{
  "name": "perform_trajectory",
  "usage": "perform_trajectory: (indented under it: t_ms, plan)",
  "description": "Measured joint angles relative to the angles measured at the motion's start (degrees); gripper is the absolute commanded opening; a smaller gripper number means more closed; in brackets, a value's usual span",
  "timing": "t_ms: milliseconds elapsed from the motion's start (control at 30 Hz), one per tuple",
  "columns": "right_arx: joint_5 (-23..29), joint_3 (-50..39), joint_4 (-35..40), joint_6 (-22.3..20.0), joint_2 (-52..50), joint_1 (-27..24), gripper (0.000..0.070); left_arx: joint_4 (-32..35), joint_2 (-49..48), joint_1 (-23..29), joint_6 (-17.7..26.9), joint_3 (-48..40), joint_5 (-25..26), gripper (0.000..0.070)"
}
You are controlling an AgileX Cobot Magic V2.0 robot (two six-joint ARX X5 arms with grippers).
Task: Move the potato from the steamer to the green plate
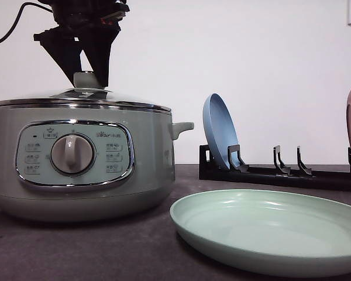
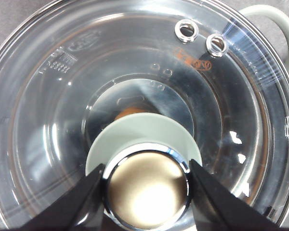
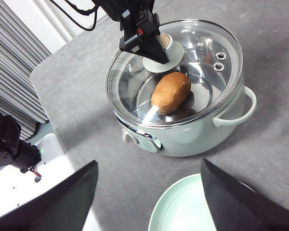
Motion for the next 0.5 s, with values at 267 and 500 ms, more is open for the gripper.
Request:
perform_trajectory:
  t_ms: [267, 500]
  plan:
    - [0.0, 0.0, 0.0, 0.0, 0.0, 0.0, 0.0420, -1.4, -0.2, 0.2, -0.2, 2.1, 0.0, 0.0001]
    - [0.0, 0.0, 0.0, 0.0, 0.0, 0.0, 0.0421, -1.4, -6.0, 2.0, -0.2, 4.1, -3.0, 0.0001]
